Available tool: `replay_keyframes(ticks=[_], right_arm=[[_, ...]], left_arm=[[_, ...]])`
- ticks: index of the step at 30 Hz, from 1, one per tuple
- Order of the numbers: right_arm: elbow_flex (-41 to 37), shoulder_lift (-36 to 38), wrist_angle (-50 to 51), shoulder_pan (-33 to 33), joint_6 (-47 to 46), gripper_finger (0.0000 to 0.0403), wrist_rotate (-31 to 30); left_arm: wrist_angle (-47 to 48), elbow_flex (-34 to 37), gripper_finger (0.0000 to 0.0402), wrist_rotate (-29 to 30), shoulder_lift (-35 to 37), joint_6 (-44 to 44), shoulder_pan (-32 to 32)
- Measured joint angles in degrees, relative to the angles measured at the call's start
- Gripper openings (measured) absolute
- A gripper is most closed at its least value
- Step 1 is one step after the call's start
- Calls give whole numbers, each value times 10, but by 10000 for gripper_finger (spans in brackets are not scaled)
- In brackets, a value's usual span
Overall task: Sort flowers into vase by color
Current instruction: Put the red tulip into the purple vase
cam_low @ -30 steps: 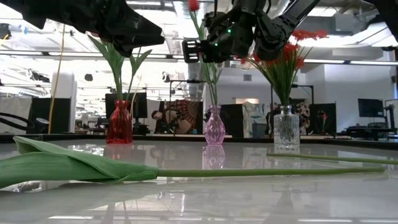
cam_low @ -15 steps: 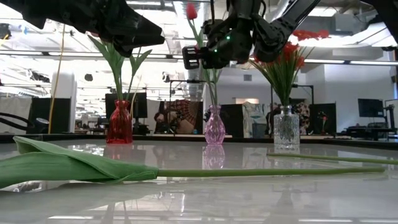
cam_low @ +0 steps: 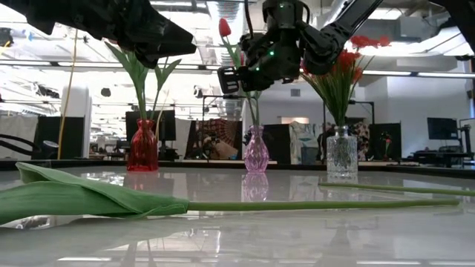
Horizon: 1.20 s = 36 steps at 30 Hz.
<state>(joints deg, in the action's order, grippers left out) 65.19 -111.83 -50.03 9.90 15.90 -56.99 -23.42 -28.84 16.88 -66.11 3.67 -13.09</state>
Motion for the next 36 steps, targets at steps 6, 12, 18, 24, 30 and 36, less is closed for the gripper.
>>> replay_keyframes(ticks=[6, 12, 18, 24, 30, 36], right_arm=[[0, 0, 25, -1, 25, 36, 0], [0, 0, 36, -2, 41, 39, -2], [0, 0, 33, -2, 0, 39, -4], [0, 0, 33, -2, -58, 37, -26], [0, 0, 33, -5, -64, 34, -54], [0, 0, 33, -9, -40, 35, -85]], left_arm=[[0, 0, 138, 0, 0, -7, 0], [0, 0, 138, 0, 0, -8, 0], [0, 0, 138, 0, 0, -8, 0], [0, 0, 138, 0, 0, -8, 0], [9, 0, 138, 0, 0, -5, 0], [14, 0, 138, 0, 0, -1, 0]])
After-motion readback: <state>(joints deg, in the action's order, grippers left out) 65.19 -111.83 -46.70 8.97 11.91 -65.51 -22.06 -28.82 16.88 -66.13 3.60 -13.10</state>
